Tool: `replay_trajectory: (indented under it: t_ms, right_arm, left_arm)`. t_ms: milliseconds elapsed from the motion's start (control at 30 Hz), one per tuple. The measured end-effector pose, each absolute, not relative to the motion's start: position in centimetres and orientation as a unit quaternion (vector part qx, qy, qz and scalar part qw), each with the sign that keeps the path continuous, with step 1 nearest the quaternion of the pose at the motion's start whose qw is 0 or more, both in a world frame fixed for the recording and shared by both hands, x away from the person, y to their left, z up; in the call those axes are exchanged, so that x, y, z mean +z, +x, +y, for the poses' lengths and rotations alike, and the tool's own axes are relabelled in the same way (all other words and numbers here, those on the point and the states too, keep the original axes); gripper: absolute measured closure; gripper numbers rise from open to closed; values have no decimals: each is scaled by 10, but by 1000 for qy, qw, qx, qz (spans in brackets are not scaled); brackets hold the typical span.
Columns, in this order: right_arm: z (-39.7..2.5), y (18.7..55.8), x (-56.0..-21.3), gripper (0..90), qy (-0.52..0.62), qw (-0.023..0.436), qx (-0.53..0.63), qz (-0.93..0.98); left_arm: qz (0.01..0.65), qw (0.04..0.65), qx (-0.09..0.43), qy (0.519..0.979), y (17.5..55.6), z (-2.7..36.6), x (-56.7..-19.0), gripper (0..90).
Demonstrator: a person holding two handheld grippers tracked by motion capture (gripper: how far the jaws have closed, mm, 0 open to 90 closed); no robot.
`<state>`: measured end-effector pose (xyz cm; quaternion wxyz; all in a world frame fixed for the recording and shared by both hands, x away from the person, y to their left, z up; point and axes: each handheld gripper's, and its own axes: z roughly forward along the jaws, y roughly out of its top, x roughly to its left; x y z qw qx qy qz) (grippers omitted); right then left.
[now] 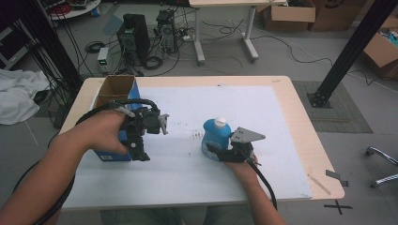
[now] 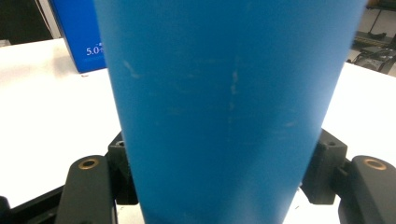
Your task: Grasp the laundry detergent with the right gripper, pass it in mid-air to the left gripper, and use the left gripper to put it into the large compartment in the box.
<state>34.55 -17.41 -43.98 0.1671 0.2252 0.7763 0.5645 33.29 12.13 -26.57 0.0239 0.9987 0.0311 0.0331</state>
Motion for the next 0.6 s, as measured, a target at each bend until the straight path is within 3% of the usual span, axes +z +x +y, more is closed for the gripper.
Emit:
replay_trajectory:
  t_ms: [300, 600]
  right_arm:
    - [-174, 344, -440, 420, 214, 160, 569, 778]
    - [-175, 345, -437, 446, 209, 154, 565, 784]
  left_arm:
    - [32, 24, 32, 999, 333, 121, -267, 1]
    - [29, 27, 33, 999, 332, 119, -267, 2]
